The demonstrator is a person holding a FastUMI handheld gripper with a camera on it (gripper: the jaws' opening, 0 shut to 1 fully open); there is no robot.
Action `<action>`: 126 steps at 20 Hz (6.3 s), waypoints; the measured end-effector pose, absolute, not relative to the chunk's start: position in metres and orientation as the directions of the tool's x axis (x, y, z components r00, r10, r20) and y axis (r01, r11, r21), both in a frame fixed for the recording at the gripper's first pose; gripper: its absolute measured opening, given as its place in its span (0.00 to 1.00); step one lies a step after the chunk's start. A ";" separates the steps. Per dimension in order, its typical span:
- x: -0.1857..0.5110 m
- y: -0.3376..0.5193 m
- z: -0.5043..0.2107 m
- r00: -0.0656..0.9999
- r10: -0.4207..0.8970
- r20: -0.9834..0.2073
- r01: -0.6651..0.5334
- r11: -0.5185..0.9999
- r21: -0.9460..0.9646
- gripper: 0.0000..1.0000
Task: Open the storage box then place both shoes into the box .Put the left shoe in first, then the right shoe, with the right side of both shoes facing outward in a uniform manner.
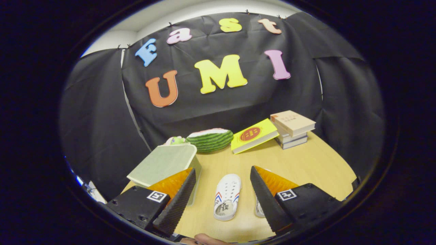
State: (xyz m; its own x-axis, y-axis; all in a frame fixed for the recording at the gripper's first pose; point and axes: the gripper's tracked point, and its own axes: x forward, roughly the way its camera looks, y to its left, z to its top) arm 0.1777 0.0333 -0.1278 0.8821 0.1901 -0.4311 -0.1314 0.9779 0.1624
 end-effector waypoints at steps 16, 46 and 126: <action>0.297 0.159 -0.197 0.330 0.816 -0.475 -0.152 0.543 0.826 0.97; 0.253 0.296 -0.071 0.267 0.903 -0.336 -0.271 0.405 0.873 0.05; 0.210 0.104 -0.161 0.353 0.440 -0.825 -0.119 0.896 0.427 0.06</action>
